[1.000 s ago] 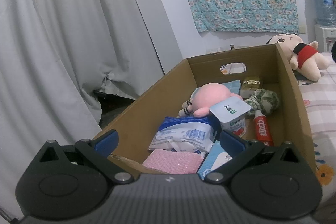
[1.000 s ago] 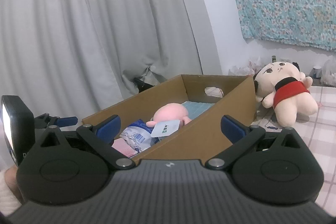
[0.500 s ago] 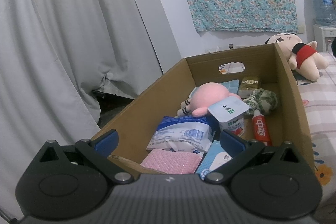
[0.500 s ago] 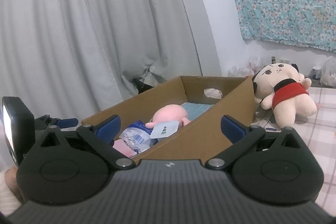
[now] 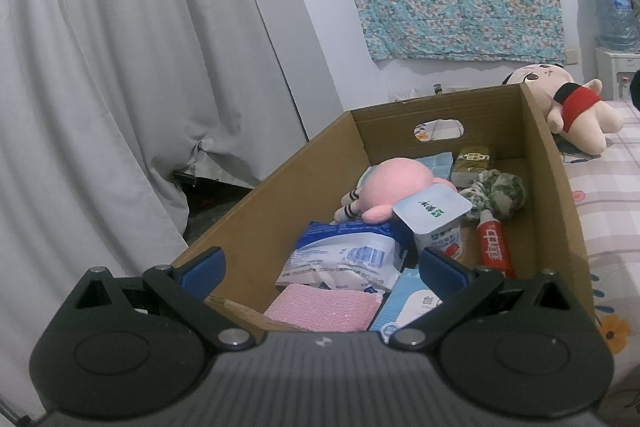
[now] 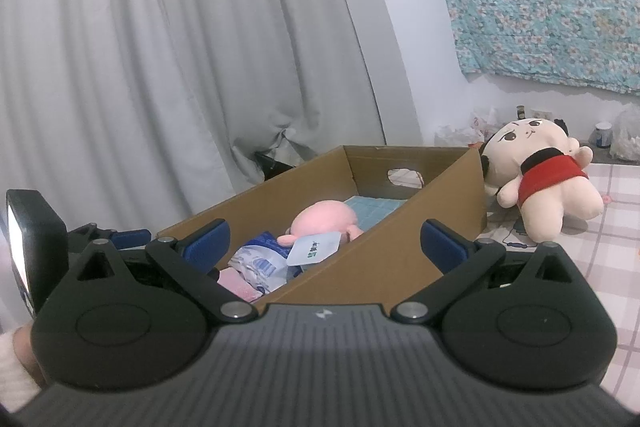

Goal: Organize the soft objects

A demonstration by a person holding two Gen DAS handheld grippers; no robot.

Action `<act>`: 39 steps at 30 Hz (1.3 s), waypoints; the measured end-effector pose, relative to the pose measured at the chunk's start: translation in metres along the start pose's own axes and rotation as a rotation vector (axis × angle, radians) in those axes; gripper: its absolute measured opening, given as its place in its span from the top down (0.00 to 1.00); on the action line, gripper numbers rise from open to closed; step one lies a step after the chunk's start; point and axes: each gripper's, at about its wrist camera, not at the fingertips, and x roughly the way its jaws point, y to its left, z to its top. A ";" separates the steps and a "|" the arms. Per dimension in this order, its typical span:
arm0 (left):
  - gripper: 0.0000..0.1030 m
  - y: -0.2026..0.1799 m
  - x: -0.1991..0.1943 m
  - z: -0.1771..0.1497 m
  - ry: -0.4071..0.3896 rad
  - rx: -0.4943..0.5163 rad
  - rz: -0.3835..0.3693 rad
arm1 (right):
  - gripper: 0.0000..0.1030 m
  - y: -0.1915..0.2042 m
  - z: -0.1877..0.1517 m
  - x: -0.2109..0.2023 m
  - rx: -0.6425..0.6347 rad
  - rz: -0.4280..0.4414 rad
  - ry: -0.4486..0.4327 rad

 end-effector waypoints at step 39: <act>0.00 -0.007 0.002 0.005 0.021 0.018 -0.032 | 0.01 0.011 -0.008 0.009 -0.072 0.015 0.035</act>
